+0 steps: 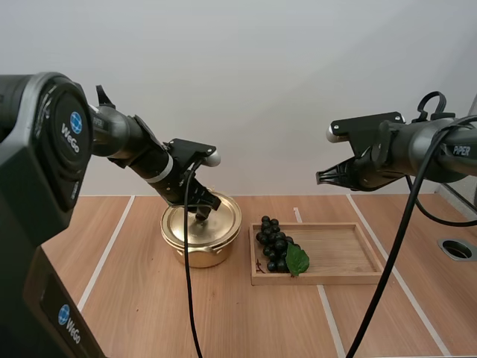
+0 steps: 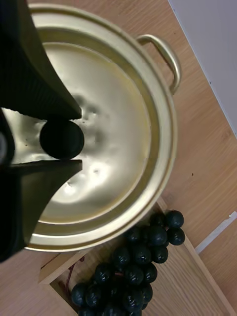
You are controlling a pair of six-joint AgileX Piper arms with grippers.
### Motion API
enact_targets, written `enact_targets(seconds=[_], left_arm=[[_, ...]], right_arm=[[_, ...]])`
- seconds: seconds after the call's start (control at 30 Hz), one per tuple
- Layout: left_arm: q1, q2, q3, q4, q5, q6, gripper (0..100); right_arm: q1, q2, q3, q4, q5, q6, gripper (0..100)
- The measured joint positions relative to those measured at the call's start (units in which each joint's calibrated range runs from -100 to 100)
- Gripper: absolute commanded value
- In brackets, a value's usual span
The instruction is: Open the pot, put the pineapple inside, and close it
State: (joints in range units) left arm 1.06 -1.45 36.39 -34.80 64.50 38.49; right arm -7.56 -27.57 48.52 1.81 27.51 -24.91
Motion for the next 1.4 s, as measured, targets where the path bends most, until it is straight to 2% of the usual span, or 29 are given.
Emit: enact_targets(seconds=[0.17,0.23,0.63,0.7,0.73,0.77,0.8,0.87,1.0,1.1,1.17,1.3,1.33,1.4], left_arm=[[0.0,0.0,0.0,-0.1,0.2,0.2,91],[0.0,0.0,0.0,-0.2,0.2,0.2,96],[0.0,-2.5,-1.0,-0.2,0.2,0.2,96],[0.0,-4.7,-2.4,-0.2,1.0,-0.1,89],[0.0,-6.4,-3.0,-0.2,1.6,-0.2,82],[0.0,-7.6,-3.8,-0.2,2.2,-0.3,67],[0.0,-9.3,-4.5,-0.2,2.4,-0.6,48],[0.0,-13.4,-5.3,-0.4,2.6,-1.1,0],[0.35,-21.2,-5.7,-0.4,2.8,-1.3,0],[1.66,-27.3,-5.7,0.3,2.8,-1.6,0],[3.29,-31.0,-5.7,0.2,2.8,-2.0,0],[8.19,-38.8,-3.9,-4.9,2.3,0.0,0],[8.19,-39.2,-3.6,-5.4,2.3,0.3,0],[9.85,-42.0,-1.9,-8.4,2.3,1.8,0]], right_arm=[[0.0,0.0,0.0,0.0,0.0,0.0,0],[0.0,0.0,0.0,0.0,0.0,0.0,0],[0.0,0.0,0.0,0.0,0.0,0.0,0],[0.0,0.0,0.0,0.0,0.0,0.0,0],[0.0,0.0,0.0,-0.1,0.0,0.0,0],[0.0,0.0,0.0,-0.1,0.0,0.0,0],[0.0,0.0,0.0,-0.1,0.0,0.0,0],[0.0,-0.7,0.0,-0.4,0.0,0.0,0],[0.0,-4.5,0.0,-0.6,-0.9,0.0,0],[0.0,-8.2,0.0,-0.7,-2.0,0.0,0],[0.0,-11.4,0.0,-0.8,-2.2,0.0,0],[0.0,-20.2,0.2,-0.9,-2.7,0.0,0],[0.0,-20.2,0.2,-0.9,-2.9,0.0,0],[0.0,-23.2,0.3,-0.9,-3.4,0.0,0]])
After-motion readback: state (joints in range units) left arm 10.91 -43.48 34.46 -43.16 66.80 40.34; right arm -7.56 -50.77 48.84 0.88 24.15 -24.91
